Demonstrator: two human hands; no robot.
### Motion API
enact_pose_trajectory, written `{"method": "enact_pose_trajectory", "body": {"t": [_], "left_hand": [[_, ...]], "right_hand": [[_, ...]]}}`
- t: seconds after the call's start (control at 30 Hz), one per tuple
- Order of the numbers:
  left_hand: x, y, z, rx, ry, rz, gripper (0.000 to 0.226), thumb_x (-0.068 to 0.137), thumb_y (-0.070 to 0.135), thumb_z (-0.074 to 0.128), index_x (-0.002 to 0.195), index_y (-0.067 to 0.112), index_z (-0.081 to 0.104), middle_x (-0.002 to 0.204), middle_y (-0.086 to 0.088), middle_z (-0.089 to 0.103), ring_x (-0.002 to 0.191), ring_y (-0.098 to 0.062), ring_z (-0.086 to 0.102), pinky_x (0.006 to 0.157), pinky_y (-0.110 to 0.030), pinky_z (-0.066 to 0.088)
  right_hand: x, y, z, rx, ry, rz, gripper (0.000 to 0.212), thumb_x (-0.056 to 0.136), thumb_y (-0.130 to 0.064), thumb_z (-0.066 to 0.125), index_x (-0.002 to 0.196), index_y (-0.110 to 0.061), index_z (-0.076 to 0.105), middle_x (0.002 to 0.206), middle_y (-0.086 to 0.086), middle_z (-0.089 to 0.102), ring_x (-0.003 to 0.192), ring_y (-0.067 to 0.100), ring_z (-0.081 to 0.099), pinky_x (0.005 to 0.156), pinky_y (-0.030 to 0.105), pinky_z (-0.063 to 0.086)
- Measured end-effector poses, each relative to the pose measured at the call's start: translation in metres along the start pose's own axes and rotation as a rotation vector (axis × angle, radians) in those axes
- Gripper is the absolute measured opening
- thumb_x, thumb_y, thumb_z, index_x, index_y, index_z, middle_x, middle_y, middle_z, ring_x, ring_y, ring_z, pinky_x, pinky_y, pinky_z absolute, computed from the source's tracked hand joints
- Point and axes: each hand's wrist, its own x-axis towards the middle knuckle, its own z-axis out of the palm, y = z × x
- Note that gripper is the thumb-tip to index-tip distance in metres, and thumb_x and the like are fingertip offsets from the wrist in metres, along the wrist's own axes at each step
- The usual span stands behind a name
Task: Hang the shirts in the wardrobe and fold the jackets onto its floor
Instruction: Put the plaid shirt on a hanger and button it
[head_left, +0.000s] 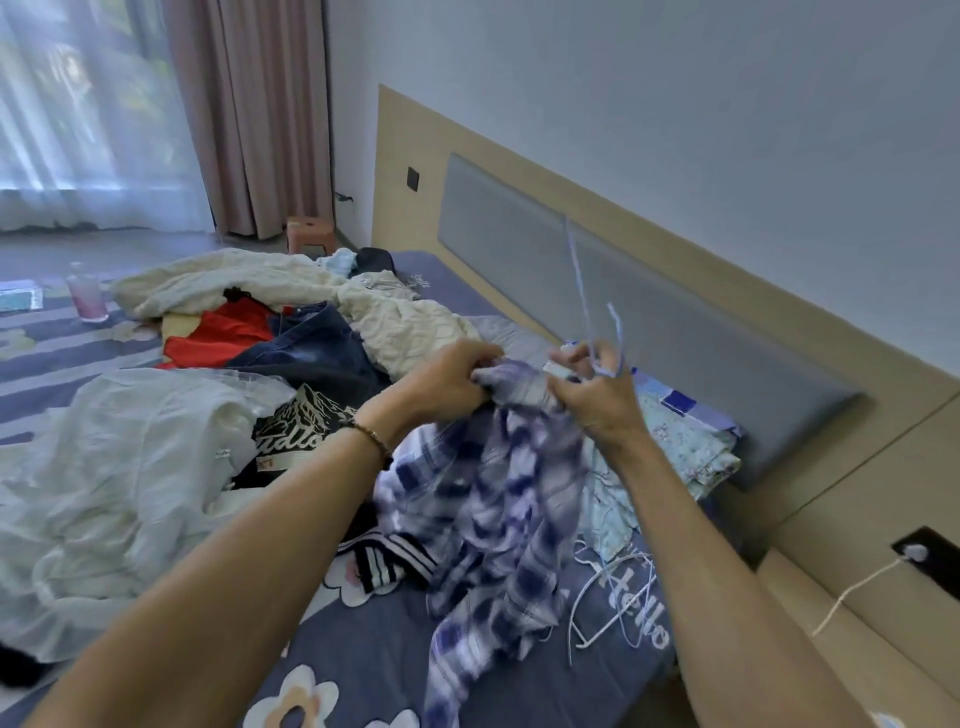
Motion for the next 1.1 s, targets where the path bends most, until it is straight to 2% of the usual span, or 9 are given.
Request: {"method": "enact_pose_trajectory", "body": {"t": [0.13,0.37,0.43,0.5,0.57,0.67,0.87,1.0,1.1], "left_hand": [[-0.003,0.005,-0.008,-0.091,0.266,0.023,0.033,0.078,-0.006,0.06,0.097,0.022,0.057,0.088,-0.001,0.063,0.081,-0.018,0.061,0.07,-0.028,0.051],[-0.051,-0.046,0.01,-0.04,0.264,-0.238,0.112,0.06,0.042,0.092,0.149,0.027,0.025,0.143,-0.001,0.035,0.127,-0.016,0.038,0.112,-0.035,0.032],[-0.056,-0.06,0.027,-0.065,0.284,-0.218,0.077,0.063,0.042,0.089,0.129,0.028,0.051,0.125,0.003,0.052,0.111,-0.01,0.047,0.103,-0.033,0.041],[-0.062,-0.065,0.044,-0.1,0.234,-0.27,0.021,0.073,0.038,0.076,0.08,0.025,0.061,0.078,0.011,0.061,0.073,-0.008,0.054,0.073,-0.034,0.051],[-0.057,-0.072,0.057,-0.205,0.341,-0.335,0.024,0.083,0.026,0.064,0.067,0.016,0.051,0.06,0.01,0.049,0.059,-0.011,0.043,0.056,-0.031,0.039],[-0.042,-0.07,0.051,-0.373,0.537,-0.402,0.019,0.096,0.009,0.053,0.078,0.015,0.053,0.071,0.003,0.05,0.071,-0.014,0.045,0.054,-0.018,0.035],[-0.024,-0.066,0.022,-0.205,0.529,-0.405,0.027,0.09,0.042,0.067,0.081,0.018,0.061,0.073,0.004,0.065,0.064,-0.011,0.06,0.059,-0.027,0.044],[-0.018,-0.066,0.01,-0.196,0.509,-0.44,0.03,0.094,0.037,0.062,0.071,0.018,0.055,0.069,0.001,0.06,0.067,-0.019,0.057,0.066,-0.034,0.046],[-0.018,-0.056,0.005,-0.403,0.562,-0.446,0.027,0.099,0.03,0.054,0.082,0.011,0.056,0.077,-0.004,0.056,0.072,-0.017,0.052,0.064,-0.031,0.043]], "right_hand": [[-0.002,-0.008,0.029,0.06,-0.2,0.045,0.033,0.083,0.005,0.071,0.077,-0.011,0.043,0.047,-0.01,0.047,0.037,-0.002,0.04,0.038,0.012,0.032],[0.011,-0.017,0.024,0.426,-0.199,0.143,0.037,0.095,0.0,0.05,0.066,-0.019,0.039,0.056,-0.002,0.037,0.043,0.01,0.03,0.038,0.023,0.019],[0.014,-0.026,0.015,0.526,-0.151,0.146,0.036,0.097,-0.002,0.049,0.066,-0.019,0.041,0.054,-0.004,0.042,0.038,0.009,0.031,0.032,0.02,0.02],[0.018,-0.035,0.004,0.53,-0.109,0.129,0.034,0.098,-0.005,0.051,0.069,-0.019,0.042,0.051,-0.005,0.046,0.034,0.008,0.031,0.032,0.019,0.019],[0.021,-0.04,-0.009,0.478,-0.03,0.109,0.034,0.097,-0.006,0.055,0.068,-0.019,0.042,0.05,-0.005,0.046,0.034,0.009,0.033,0.032,0.018,0.02],[0.026,-0.033,-0.037,0.337,0.13,0.124,0.039,0.093,-0.008,0.061,0.064,-0.022,0.039,0.049,-0.002,0.038,0.036,0.011,0.031,0.035,0.017,0.022],[0.021,-0.006,-0.076,0.072,0.445,0.098,0.039,0.085,-0.005,0.066,0.061,-0.021,0.039,0.056,0.004,0.036,0.047,0.016,0.031,0.047,0.024,0.028],[0.023,0.005,-0.084,0.068,0.524,0.111,0.038,0.088,-0.009,0.064,0.063,-0.021,0.038,0.058,0.002,0.037,0.052,0.017,0.031,0.046,0.025,0.027],[0.012,0.014,-0.089,-0.363,0.632,0.125,0.02,0.085,-0.018,0.067,0.072,-0.011,0.053,0.07,0.008,0.056,0.068,0.03,0.051,0.062,0.033,0.04]]}}
